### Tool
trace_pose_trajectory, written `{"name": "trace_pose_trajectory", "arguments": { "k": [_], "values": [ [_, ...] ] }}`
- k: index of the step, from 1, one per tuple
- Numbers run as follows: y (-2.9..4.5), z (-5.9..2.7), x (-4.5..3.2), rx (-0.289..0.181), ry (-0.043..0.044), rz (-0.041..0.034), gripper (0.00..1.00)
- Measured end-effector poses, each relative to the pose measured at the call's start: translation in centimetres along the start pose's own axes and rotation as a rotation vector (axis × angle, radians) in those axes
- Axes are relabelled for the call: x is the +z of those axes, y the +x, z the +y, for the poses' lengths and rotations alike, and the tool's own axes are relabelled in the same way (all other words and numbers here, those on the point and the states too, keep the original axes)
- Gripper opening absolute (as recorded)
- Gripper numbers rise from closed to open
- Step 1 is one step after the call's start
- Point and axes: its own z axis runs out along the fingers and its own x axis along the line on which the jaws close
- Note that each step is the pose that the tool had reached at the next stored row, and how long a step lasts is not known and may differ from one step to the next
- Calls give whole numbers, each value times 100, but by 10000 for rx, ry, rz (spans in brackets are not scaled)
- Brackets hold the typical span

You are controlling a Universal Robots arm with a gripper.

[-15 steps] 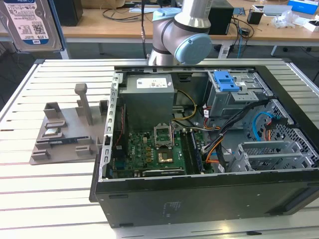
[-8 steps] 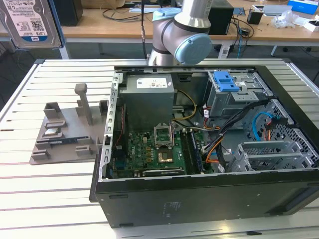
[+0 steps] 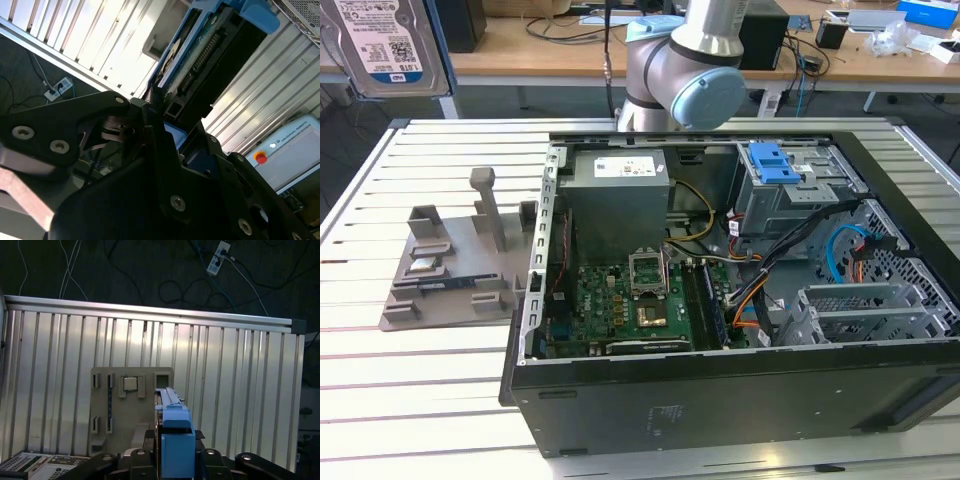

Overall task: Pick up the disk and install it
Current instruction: 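Pick up the disk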

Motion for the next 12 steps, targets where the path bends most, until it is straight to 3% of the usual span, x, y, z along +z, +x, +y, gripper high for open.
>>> {"name": "trace_pose_trajectory", "arguments": {
  "k": [8,12],
  "values": [
    [27,-321,-10,0,-18,-1,36],
    [48,-568,-17,0,-40,-3,36]
  ]
}}
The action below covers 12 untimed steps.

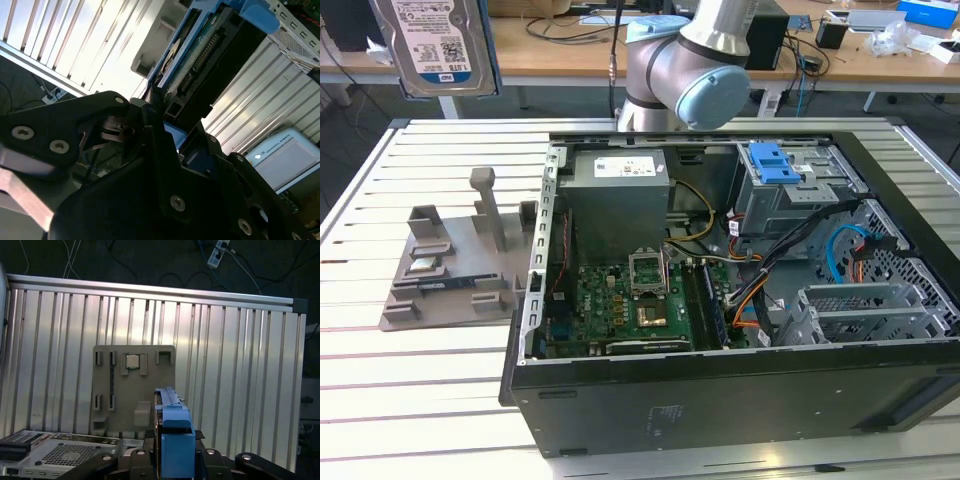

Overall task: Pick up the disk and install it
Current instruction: 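Pick up the disk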

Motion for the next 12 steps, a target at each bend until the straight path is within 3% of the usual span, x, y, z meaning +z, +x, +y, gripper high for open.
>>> {"name": "trace_pose_trajectory", "arguments": {
  "k": [4,12],
  "values": [
    [18,-215,-7,-2,-17,-1,36],
    [41,-487,-16,-1,-36,-3,36]
  ]
}}
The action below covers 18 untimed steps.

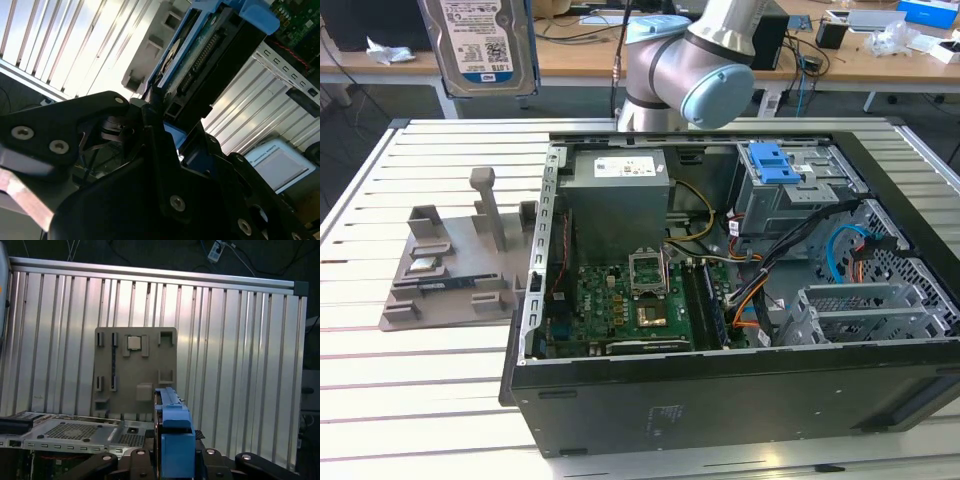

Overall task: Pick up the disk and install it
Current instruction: 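Pick up the disk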

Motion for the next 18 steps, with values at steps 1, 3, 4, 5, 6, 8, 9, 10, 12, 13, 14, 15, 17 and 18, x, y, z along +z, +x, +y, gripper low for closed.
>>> {"name": "trace_pose_trajectory", "arguments": {
  "k": [1,3,4,5,6,8,9,10,12,13,14,15,17,18],
  "values": [
    [2,-33,-1,1,-3,-1,36],
    [7,-97,-3,2,-6,-1,36],
    [10,-127,-4,1,-8,-2,36],
    [13,-159,-6,0,-12,-2,36],
    [17,-198,-7,-1,-14,-2,36],
    [23,-274,-10,1,-20,-2,36],
    [25,-304,-11,2,-23,-2,36],
    [29,-345,-13,1,-27,-2,36],
    [35,-417,-15,0,-31,-4,36],
    [37,-450,-16,0,-33,-4,36],
    [40,-482,-17,2,-36,-4,36],
    [43,-514,-19,1,-39,-4,36],
    [53,-637,-23,1,-49,-5,36],
    [56,-673,-25,2,-53,-6,36]
  ]
}}
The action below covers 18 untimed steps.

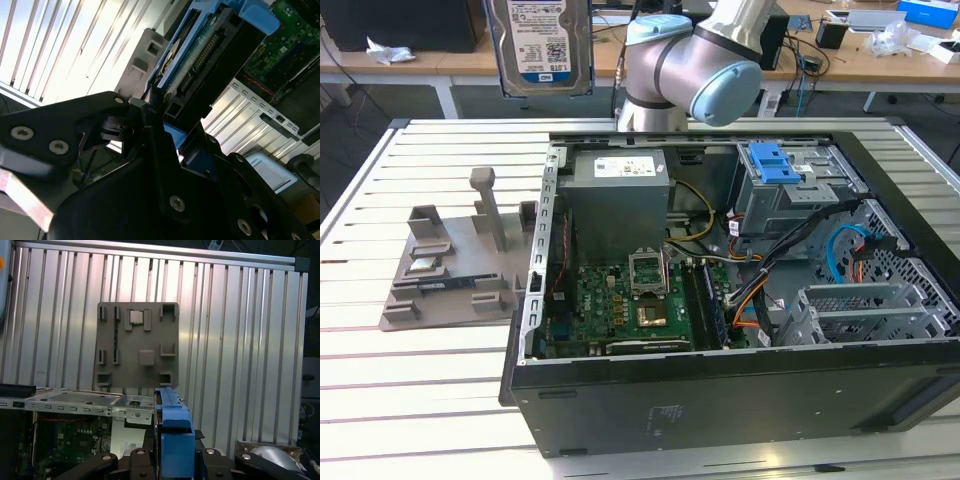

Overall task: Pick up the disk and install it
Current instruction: 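Pick up the disk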

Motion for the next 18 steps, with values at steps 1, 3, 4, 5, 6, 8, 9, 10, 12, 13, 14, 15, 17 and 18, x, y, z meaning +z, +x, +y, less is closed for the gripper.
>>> {"name": "trace_pose_trajectory", "arguments": {
  "k": [1,3,4,5,6,8,9,10,12,13,14,15,17,18],
  "values": [
    [3,-30,-1,-2,-2,0,36],
    [9,-110,-5,-2,-10,0,36],
    [12,-139,-6,-1,-12,-1,36],
    [15,-181,-7,-1,-16,-2,36],
    [18,-216,-9,-3,-19,-1,36],
    [24,-284,-12,-2,-27,-2,36],
    [28,-330,-14,-1,-31,-2,36],
    [31,-362,-15,-4,-35,-3,36],
    [36,-424,-18,-1,-41,-3,36],
    [40,-478,-20,-2,-47,-4,36],
    [44,-521,-22,-3,-51,-4,36],
    [46,-553,-23,-2,-54,-4,36],
    [53,-626,-27,-3,-62,-4,36],
    [56,-664,-28,-3,-66,-6,36]
  ]
}}
